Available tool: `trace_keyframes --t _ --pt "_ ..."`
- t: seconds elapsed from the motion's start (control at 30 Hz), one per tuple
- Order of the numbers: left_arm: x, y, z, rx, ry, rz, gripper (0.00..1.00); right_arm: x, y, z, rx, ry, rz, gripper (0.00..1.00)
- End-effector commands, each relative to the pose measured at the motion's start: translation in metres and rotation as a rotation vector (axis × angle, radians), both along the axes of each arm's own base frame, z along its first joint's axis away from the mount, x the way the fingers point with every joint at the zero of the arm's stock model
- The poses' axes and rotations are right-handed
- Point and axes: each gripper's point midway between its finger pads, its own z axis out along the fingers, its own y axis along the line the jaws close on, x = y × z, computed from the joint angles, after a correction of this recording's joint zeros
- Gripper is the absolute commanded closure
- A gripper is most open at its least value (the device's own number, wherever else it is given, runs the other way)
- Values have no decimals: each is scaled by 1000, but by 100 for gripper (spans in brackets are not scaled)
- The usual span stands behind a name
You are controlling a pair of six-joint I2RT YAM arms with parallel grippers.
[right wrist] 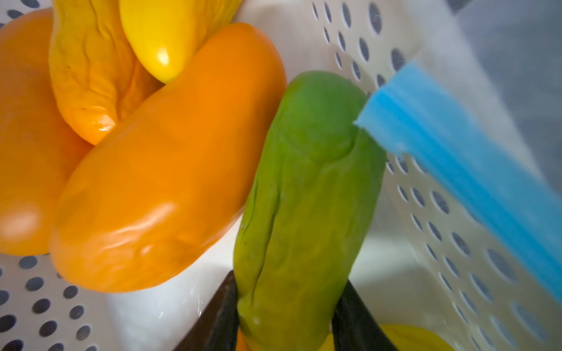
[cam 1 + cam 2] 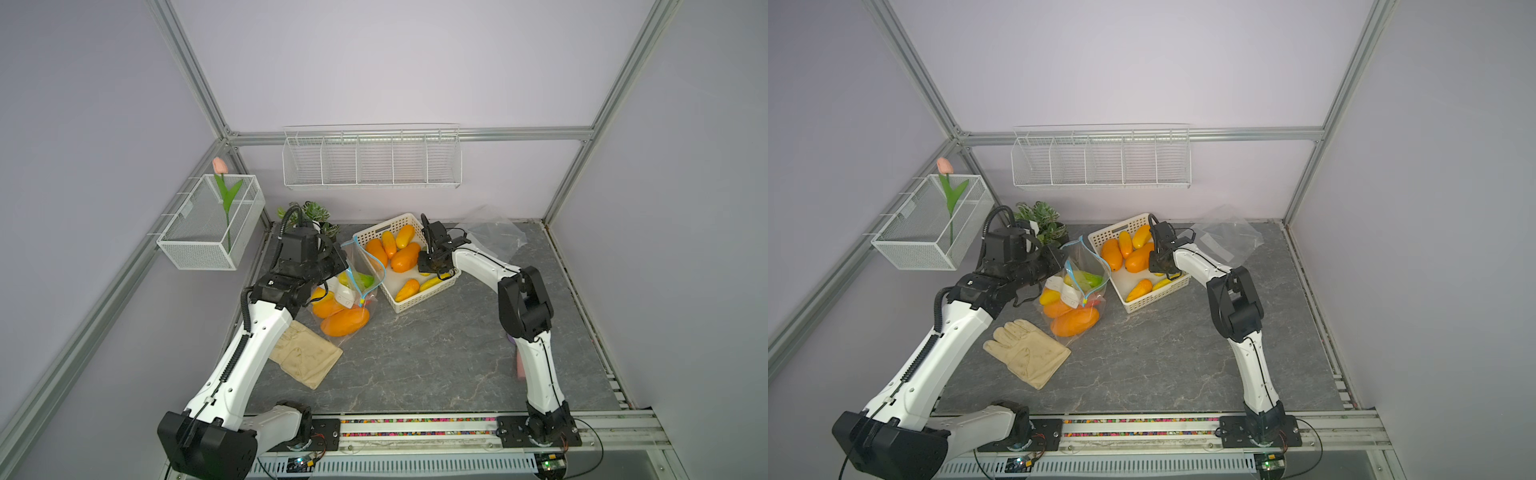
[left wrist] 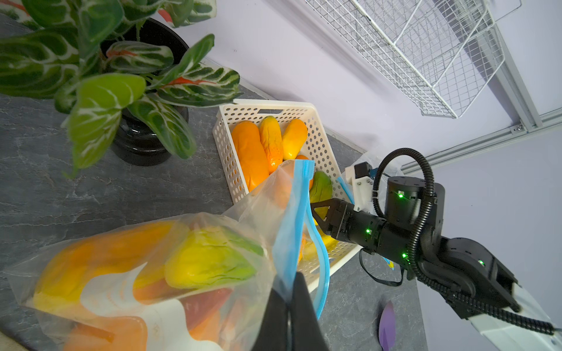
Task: Place the mango in a zip-top bag and seal the zipper
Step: Pick up the mango from the basket, then place the mango in the zipper food storage bag.
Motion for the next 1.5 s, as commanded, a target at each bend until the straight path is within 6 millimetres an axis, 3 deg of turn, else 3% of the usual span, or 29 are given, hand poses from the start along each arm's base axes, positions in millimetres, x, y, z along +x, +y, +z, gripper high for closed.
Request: trace_keyframes --t 0.0,0.17,0.27,0.37,0.47,0.57,0.67,0.83,0.93,0.97,1.03,1.2,1.33,1.47 --pt "6 2 14 -10 -46 13 100 3 5 69 65 -148 43 71" --pt "8 -1 12 -17 -39 6 100 -14 6 116 160 -271 93 75" --pt "9 -3 12 -23 -36 0 100 -35 28 164 333 -439 216 77" --pt "10 -5 13 -34 -37 -8 100 -83 64 223 479 -656 418 75" --pt "11 -7 14 -45 -38 -9 100 -125 95 253 576 -748 579 72" --pt "12 -8 18 -59 -45 -14 100 -144 118 258 656 -769 669 71" --pt "12 -11 24 -73 -53 -25 100 -153 137 251 695 -762 730 70" --pt "15 -13 34 -85 -72 -32 100 -156 163 222 673 -727 805 65" --pt "16 -15 39 -90 -78 -36 100 -153 169 200 640 -668 826 55" --pt "17 -15 40 -90 -81 -39 100 -153 169 196 624 -661 827 51" --pt "16 -15 44 -91 -89 -41 100 -153 165 193 590 -658 825 31" --pt "13 -11 44 -47 -90 -42 100 -160 139 219 518 -722 806 12" --pt "10 -10 46 -23 -93 -55 100 -159 111 237 461 -759 770 6" --pt "6 -11 48 -6 -103 -82 100 -141 91 227 405 -714 721 6"
